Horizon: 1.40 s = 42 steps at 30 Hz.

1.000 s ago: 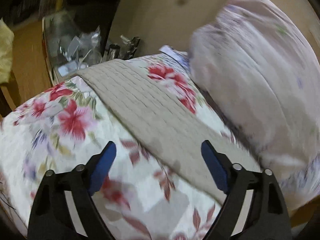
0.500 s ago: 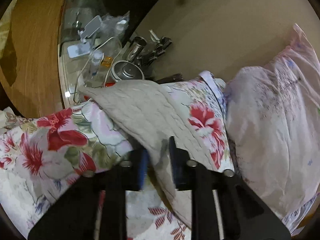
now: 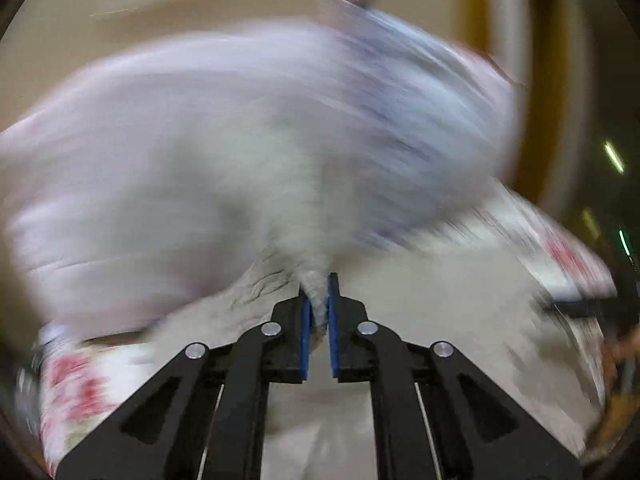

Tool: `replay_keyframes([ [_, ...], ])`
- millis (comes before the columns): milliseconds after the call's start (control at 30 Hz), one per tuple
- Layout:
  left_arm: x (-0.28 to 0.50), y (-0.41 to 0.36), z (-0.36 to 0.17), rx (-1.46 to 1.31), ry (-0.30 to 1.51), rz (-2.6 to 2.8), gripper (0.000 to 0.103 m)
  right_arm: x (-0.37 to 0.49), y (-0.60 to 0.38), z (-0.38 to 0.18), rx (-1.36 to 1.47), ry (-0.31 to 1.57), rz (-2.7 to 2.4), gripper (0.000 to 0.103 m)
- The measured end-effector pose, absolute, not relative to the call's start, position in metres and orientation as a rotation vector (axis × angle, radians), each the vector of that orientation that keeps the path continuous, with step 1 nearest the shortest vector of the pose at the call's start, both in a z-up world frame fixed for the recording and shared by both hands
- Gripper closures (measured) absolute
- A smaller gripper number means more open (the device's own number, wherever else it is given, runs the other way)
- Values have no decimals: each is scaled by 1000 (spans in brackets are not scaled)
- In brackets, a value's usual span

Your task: Fold small clothes

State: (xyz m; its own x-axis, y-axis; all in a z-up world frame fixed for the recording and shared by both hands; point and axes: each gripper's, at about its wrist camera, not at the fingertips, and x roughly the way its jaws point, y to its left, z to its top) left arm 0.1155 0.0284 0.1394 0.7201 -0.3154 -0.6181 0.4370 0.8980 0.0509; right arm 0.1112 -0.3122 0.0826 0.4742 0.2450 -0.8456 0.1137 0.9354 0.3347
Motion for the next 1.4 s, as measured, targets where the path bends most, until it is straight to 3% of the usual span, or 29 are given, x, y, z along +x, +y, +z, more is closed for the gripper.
replay_keyframes([
  [100,110,-26,100,273,792,-482,92,103,-336,77,405,1113,47,33],
  [133,103,-17,92,227,825,-444,84,97,-344,77,416,1115,42,33],
  [167,100,-4,88,179,847,-409,74,90,-352,78,422,1118,36,30],
  [200,92,20,83,104,874,-342,50,82,-362,78,426,1128,27,29],
  [233,84,38,80,54,891,-285,36,74,-369,76,438,1144,25,29],
  [333,52,94,60,-58,999,-123,34,46,-391,64,536,1221,47,30],
  [400,30,110,45,-104,1064,-57,34,30,-393,56,598,1268,96,39],
  [467,3,129,35,-201,1113,-54,36,12,-387,53,642,1287,177,42],
  [500,-12,134,29,-265,1134,-68,41,6,-383,51,668,1308,220,53],
  [567,-33,131,29,-309,1117,-94,49,-7,-375,44,740,1354,306,64],
  [633,-51,127,27,-385,1129,-129,66,-24,-365,35,812,1402,392,76],
  [700,-67,124,22,-457,1138,-156,71,-36,-353,24,875,1452,472,93],
  [767,-73,117,16,-482,1151,-168,79,-38,-343,23,869,1455,512,94],
  [833,-74,111,11,-524,1180,-195,95,-29,-339,30,886,1413,540,94],
  [1000,-45,105,29,-568,1125,-281,97,25,-342,65,904,1202,575,95],
  [1167,71,117,94,-524,872,-309,97,117,-353,98,930,964,503,95],
  [1233,127,122,109,-493,795,-269,92,160,-355,104,885,900,418,94],
  [1267,158,126,110,-499,778,-234,90,180,-354,103,860,890,376,84],
  [1300,174,130,107,-504,788,-211,75,205,-350,97,836,904,330,51],
  [1333,190,134,103,-516,812,-174,53,218,-348,91,821,928,300,31],
  [1367,201,141,96,-530,850,-111,42,227,-345,87,811,948,260,18],
  [1400,202,147,91,-541,864,-93,32,225,-347,82,824,946,228,18],
])
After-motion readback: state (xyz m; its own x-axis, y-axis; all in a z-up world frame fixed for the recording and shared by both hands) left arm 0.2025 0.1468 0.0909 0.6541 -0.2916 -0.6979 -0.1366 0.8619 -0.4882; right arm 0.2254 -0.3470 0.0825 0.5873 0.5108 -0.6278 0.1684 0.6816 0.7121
